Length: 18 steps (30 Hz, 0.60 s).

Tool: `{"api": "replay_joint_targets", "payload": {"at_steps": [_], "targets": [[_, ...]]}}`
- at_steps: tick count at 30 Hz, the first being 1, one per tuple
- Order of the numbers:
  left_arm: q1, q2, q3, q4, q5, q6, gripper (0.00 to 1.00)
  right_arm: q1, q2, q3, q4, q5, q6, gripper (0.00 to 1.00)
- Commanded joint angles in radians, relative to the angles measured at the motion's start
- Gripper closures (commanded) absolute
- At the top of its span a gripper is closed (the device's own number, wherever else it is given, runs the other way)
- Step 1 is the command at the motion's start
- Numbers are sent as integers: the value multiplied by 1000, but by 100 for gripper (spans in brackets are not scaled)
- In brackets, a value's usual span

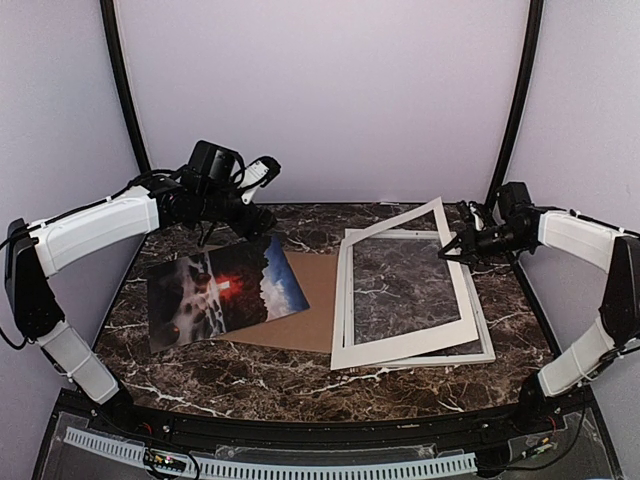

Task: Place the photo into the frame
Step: Place the mat board on the glass panel.

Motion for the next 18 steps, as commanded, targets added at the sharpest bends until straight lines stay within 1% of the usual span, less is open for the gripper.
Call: {"api": "replay_joint_targets", "payload": {"at_steps": [1, 6, 13, 18], "targets": [[-3, -16, -19, 13, 29, -24, 11, -37, -18, -2, -119, 207, -85, 100], [-3, -7, -15, 2, 37, -23, 11, -66, 41, 46, -170, 320, -123, 100], [-5, 2, -13, 0, 36, -16, 11, -90, 124, 98, -197, 400, -144, 100], [-8, 8, -12, 0, 38, -16, 11, -90, 176, 120, -173, 373, -142, 100]]}}
